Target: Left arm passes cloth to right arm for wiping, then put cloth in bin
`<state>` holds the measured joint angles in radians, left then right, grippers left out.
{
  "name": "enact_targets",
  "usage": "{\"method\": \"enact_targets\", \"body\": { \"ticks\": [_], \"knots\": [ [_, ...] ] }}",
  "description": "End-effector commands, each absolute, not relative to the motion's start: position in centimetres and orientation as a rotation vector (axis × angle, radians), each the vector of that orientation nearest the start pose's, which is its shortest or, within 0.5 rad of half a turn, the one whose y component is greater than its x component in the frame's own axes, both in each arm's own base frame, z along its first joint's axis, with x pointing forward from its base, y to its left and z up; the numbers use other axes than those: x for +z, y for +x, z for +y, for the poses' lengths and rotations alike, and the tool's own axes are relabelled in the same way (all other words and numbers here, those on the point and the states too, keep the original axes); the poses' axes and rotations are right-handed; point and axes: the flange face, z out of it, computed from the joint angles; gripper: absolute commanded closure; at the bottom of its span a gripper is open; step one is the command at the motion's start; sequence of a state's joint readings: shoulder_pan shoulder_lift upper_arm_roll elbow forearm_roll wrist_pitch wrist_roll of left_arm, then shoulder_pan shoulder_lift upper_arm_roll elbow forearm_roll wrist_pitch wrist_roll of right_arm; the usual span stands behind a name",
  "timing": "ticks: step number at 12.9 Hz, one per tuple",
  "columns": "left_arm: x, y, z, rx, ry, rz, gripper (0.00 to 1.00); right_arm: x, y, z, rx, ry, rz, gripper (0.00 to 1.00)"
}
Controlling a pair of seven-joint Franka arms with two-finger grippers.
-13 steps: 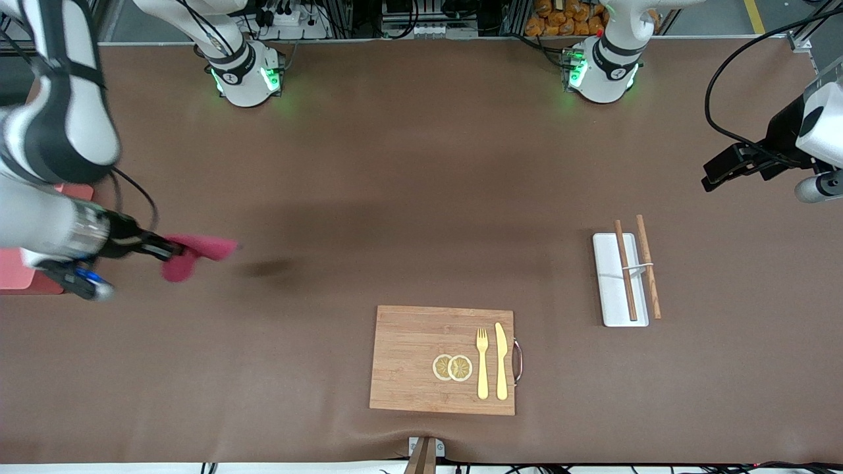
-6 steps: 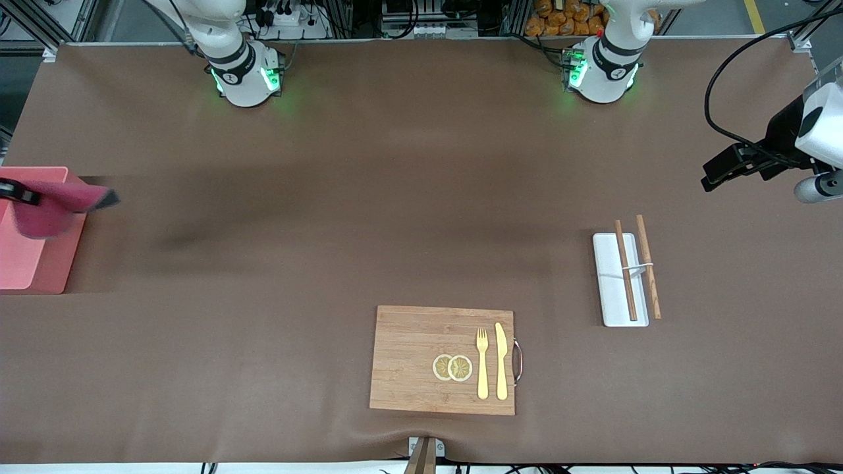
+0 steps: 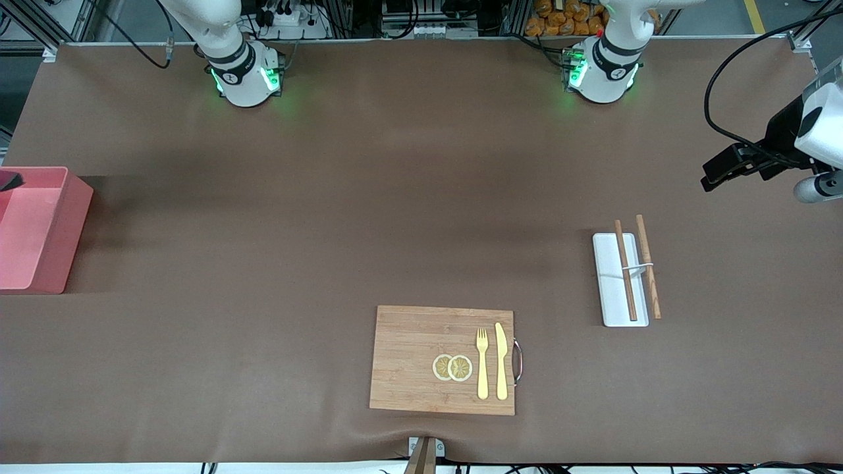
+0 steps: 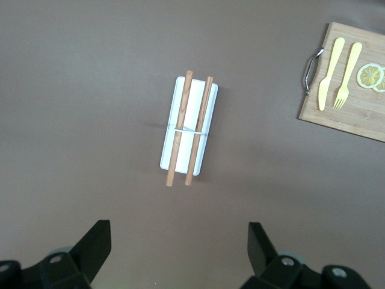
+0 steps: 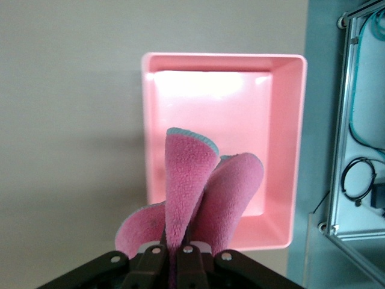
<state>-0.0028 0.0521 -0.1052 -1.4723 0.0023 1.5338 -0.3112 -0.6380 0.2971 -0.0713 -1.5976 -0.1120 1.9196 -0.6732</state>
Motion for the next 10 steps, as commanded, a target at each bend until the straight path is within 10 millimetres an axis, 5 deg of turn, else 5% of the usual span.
{"method": "enact_targets", "body": {
  "ticks": [1, 3, 6, 10],
  "knots": [
    [64.4, 55.7, -5.9, -0.021, -3.13, -0.321, 0.0, 39.6, 50.6, -46.8, 0.047, -3.292, -0.112, 1.0],
    [64.4, 55.7, -5.9, -0.019, -3.129, -0.321, 0.0, 36.2, 50.5, -48.3, 0.014, -3.279, -0.154, 0.01],
    [64.4, 55.7, -5.9, -0.021, -3.13, -0.321, 0.0, 37.4, 51.8, -45.6, -0.03, -3.194, -0.121, 0.0],
    [64.4, 55.7, -5.8, -0.019, -3.129, -0.321, 0.0, 43.5, 55.4, -36.1, 0.052, -3.141, -0.121, 0.0]
  ]
}}
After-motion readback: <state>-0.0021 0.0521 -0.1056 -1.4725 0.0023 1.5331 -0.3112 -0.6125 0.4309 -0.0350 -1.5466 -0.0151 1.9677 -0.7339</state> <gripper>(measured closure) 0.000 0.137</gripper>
